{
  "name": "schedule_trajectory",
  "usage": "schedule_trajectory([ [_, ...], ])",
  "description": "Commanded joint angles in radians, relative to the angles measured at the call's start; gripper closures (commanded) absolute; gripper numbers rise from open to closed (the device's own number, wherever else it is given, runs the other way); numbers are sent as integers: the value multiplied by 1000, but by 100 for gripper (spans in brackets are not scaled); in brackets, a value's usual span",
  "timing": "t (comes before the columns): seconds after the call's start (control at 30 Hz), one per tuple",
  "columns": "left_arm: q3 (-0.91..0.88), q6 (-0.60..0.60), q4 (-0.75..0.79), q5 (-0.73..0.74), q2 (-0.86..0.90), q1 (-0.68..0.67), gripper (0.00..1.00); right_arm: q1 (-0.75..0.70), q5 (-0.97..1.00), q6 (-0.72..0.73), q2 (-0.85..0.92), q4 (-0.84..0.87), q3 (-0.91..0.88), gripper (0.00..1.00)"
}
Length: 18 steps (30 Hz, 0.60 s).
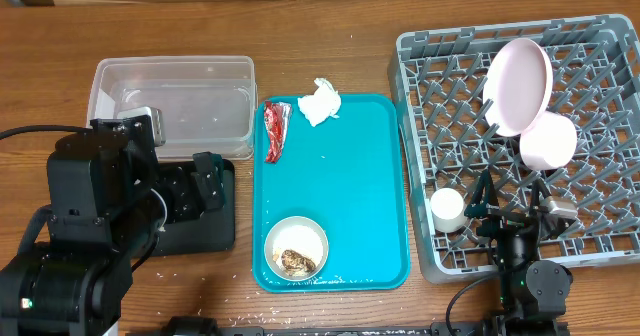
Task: Sort waste into correct bins and load items into the dishwasher
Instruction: 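Grasp the bowl of food scraps with the left gripper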
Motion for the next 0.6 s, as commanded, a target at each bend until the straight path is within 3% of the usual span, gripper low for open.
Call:
schedule_trajectory([
  [0.0,8,-21,5,7,1,-6,0,-6,3,4,-11,3,-11,0],
  [0.1,5,-107,34,105,1,-6,0,-6,3,4,-11,3,-11,0],
  [0.27,-40,-81,114,286,80,-72,0,-6,3,4,-11,3,-11,0],
  [0.37,-95,-83,98,265,183,-199,0,-6,3,4,-11,3,-11,0],
  [0.57,-193,-183,98,45,432,-494,7,-6,3,4,-11,3,-11,0],
])
